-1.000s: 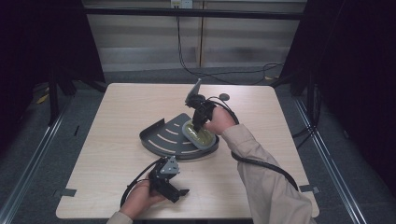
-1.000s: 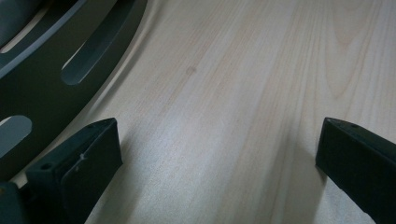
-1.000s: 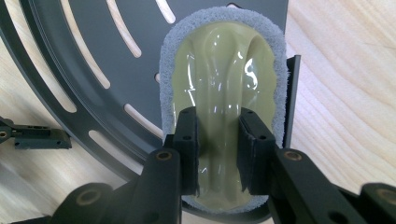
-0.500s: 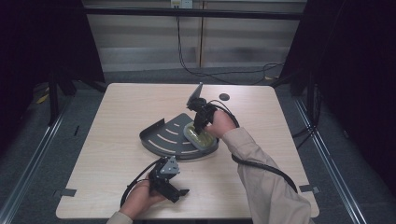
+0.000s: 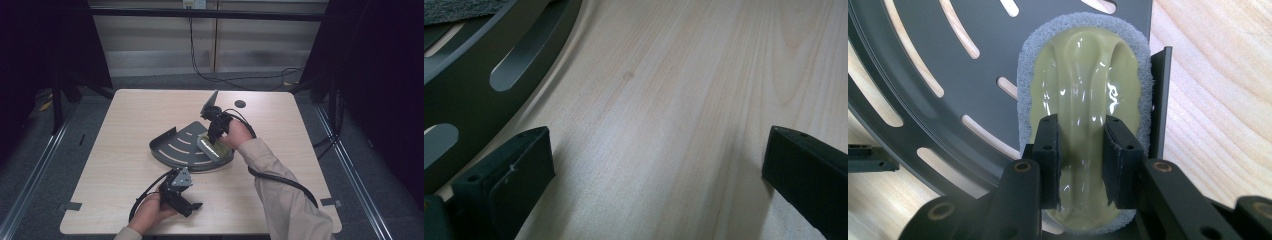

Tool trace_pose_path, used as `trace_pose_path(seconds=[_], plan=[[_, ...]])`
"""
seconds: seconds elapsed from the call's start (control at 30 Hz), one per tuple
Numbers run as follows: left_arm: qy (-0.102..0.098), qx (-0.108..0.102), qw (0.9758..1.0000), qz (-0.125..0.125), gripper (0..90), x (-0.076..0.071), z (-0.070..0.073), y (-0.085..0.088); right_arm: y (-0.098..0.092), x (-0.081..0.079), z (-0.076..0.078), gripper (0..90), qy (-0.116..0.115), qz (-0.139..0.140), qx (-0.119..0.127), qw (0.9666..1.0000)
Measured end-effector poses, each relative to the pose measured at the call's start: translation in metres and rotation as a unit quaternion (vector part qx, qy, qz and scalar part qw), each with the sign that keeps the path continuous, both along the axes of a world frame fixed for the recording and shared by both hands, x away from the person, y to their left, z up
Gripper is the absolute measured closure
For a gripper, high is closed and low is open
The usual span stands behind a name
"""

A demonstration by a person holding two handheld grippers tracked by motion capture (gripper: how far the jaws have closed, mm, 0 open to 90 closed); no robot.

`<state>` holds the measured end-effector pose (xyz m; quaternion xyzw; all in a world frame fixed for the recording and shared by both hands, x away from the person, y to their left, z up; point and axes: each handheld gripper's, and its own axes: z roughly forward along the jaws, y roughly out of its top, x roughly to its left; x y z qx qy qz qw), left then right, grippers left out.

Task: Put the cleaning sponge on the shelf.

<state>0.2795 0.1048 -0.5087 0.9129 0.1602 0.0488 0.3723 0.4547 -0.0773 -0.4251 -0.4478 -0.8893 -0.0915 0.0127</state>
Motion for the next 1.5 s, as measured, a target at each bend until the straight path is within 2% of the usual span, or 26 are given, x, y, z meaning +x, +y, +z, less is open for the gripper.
trace_pose_path(seconds=[0.2, 0.27, 0.37, 0.5, 0.67, 1.0, 1.13, 1.5], plan=[[0.000, 0.000, 1.0000, 0.000, 0.0, 0.000, 0.000, 0.000, -0.002, -0.001, -0.001, 68.3, -0.002, -0.002, -0.001, 1.0000], [0.000, -0.002, 1.0000, 0.000, 0.0, 0.000, 0.000, 0.000, -0.003, -0.002, -0.001, 63.1, -0.005, -0.002, -0.004, 1.0000], [0.000, -0.002, 1.0000, -0.001, 0.0, 0.000, 0.000, 0.000, -0.004, -0.003, -0.001, 60.8, -0.005, -0.002, -0.001, 1.0000], [0.000, -0.002, 1.0000, 0.000, 0.0, 0.000, 0.000, 0.000, -0.008, -0.005, 0.004, 50.5, -0.010, -0.003, -0.002, 0.9999], [0.000, -0.002, 1.0000, 0.000, 0.0, 0.000, 0.000, 0.000, -0.011, -0.006, 0.009, 41.8, -0.017, -0.001, 0.002, 0.9999], [0.000, 0.000, 1.0000, 0.000, 0.0, 0.000, 0.000, 0.000, -0.013, -0.010, 0.016, 28.2, -0.026, 0.009, 0.009, 0.9996], [0.000, 0.000, 1.0000, 0.002, 0.0, 0.000, 0.000, 0.000, -0.013, -0.012, 0.019, 24.7, -0.028, 0.009, 0.010, 0.9995], [0.000, -0.001, 1.0000, 0.002, 0.0, 0.000, 0.000, 0.000, -0.018, -0.017, 0.025, 23.4, -0.029, 0.019, 0.001, 0.9994]])
